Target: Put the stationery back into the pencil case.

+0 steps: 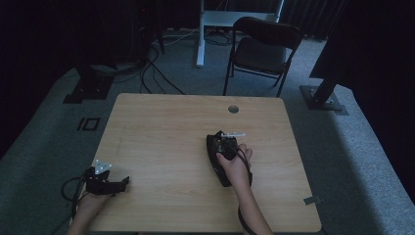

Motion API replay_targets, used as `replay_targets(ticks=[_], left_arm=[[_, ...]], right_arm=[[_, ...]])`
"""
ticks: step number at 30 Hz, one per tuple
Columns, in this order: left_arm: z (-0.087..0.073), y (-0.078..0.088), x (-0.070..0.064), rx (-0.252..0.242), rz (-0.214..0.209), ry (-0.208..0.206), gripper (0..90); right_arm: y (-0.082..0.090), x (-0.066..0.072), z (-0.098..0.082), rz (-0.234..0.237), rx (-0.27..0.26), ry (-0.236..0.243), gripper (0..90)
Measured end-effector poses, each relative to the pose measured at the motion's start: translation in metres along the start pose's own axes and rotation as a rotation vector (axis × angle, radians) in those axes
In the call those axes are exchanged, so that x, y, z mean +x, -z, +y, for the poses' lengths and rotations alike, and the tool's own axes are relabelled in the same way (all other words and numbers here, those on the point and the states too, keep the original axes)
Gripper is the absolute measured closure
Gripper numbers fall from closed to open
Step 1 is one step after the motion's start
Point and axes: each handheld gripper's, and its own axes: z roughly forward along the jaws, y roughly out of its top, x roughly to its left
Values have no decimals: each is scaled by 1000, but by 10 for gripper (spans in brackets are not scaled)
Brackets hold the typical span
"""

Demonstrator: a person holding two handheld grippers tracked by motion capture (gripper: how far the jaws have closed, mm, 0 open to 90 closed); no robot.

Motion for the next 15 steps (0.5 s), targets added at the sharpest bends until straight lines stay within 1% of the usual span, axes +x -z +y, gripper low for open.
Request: replay_targets(ticks=[3,6,15], left_arm=[[0,0,0,0,0,0,4],[0,0,0,0,0,0,4],[0,0,0,0,0,1,4]], right_arm=[[-1,0,0,-1,7,-2,499],[-2,1,0,-4,28,14,499],[-2,1,1,-2,39,4,493]])
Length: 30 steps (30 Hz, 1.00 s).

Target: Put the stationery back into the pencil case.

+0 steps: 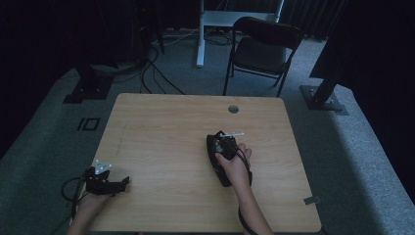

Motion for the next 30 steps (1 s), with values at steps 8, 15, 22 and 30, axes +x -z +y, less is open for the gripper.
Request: replay_targets(ticks=[8,15,22,30], left_arm=[[0,0,0,0,0,-1,4],[0,0,0,0,0,0,4],[0,0,0,0,0,0,4],[0,0,0,0,0,-1,4]], right_arm=[[4,0,2,8,-11,5,493],[8,-1,4,16,-25,5,485],[16,0,6,23,-51,19,481],[28,0,8,36,-108,35,452]])
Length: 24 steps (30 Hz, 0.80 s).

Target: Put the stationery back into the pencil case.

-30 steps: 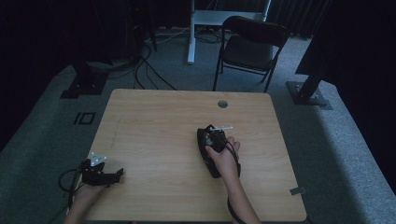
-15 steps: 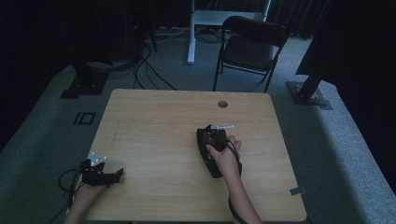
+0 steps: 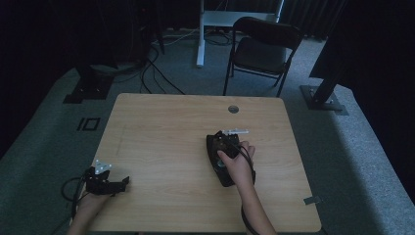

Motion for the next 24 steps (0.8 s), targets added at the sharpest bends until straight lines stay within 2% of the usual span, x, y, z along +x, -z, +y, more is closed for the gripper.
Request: replay_targets(ticks=[3,5,6,7,13,16,18,24], left_arm=[[0,0,0,-1,0,0,4],[0,0,0,0,0,0,4],[0,0,0,0,0,0,4],[0,0,0,0,0,0,4],[0,0,0,-1,-1,1,4],[0,0,0,-1,0,0,4],[0,0,0,-1,0,0,4],[0,0,0,-1,0,1,4]], right_arm=[[6,-1,2,20,-30,12,441],[9,-1,3,9,-51,45,425],[9,-1,3,9,-51,45,425],[12,-3,4,31,-65,37,416],[21,-8,5,58,-105,80,385],[24,-11,3,67,-126,105,360],[27,-13,2,74,-150,116,312],[33,-22,0,83,-174,117,289]])
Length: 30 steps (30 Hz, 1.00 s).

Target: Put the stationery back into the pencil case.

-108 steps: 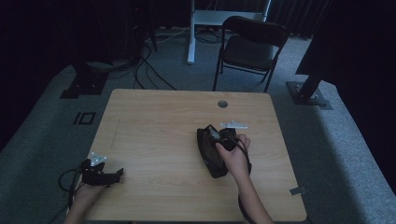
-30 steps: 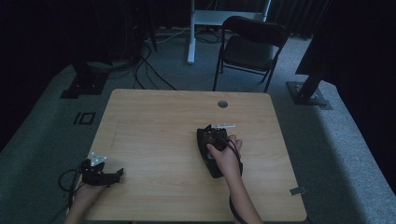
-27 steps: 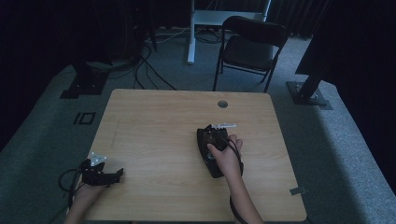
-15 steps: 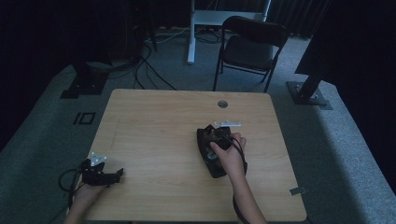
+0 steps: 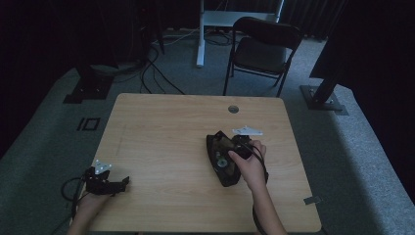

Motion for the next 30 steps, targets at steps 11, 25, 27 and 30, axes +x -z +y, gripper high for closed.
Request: replay_targets(ticks=[11,25,27,30], left_arm=[[0,0,0,1,0,-1,4],[0,0,0,0,0,-1,4],[0,0,0,-1,0,-1,4],[0,0,0,-1,0,-1,4]], right_arm=[[14,-22,-11,-5,-31,-4,193],[32,-51,-35,-13,-31,-26,190],[34,-55,-40,-6,-38,-36,187],[36,-60,-48,8,-50,-32,175]])
